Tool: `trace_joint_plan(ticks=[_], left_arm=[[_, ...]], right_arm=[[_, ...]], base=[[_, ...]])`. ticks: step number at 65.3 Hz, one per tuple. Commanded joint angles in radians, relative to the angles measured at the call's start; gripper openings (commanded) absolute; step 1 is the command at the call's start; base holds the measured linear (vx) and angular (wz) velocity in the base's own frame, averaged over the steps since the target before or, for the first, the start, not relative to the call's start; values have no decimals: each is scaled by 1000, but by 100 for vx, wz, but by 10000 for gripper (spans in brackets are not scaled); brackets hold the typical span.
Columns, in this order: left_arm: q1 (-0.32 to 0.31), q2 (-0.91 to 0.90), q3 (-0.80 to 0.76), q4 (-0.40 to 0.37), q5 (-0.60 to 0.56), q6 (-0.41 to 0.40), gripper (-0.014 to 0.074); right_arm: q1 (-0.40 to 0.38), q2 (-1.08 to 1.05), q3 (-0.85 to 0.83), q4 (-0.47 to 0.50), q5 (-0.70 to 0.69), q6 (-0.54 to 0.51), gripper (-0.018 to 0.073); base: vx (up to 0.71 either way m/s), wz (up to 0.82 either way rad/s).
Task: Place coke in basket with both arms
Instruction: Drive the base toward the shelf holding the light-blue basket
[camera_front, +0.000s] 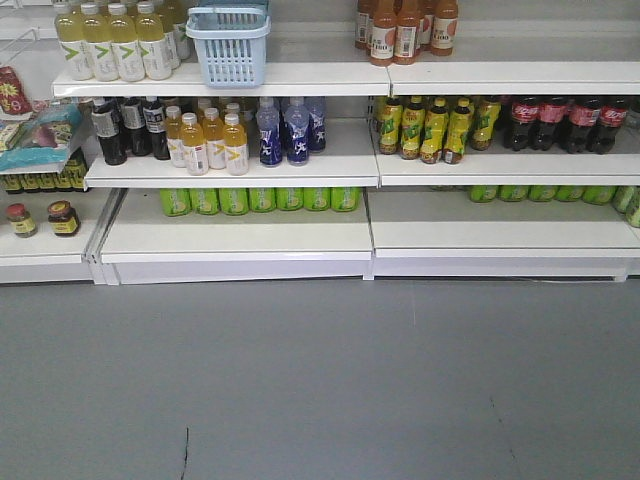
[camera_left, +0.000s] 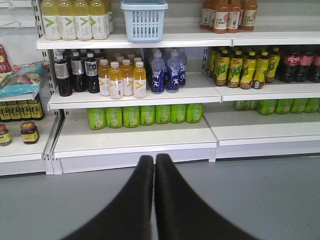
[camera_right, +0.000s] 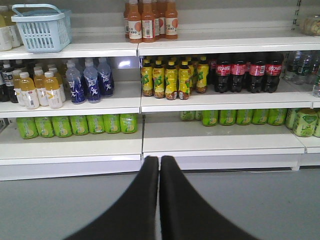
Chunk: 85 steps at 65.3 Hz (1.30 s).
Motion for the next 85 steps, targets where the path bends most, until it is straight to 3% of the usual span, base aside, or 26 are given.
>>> trace_joint_plan(ticks=[1,85], left_arm=[[-2,-19,-1,-11,-68,-10,-6],[-2,-19,-1,-11,-68,-10,-6]], right_arm=[[-5,-18,10,-14,-69,-9,-6],[-5,-18,10,-14,-69,-9,-6]], base=[[0,0],[1,2]])
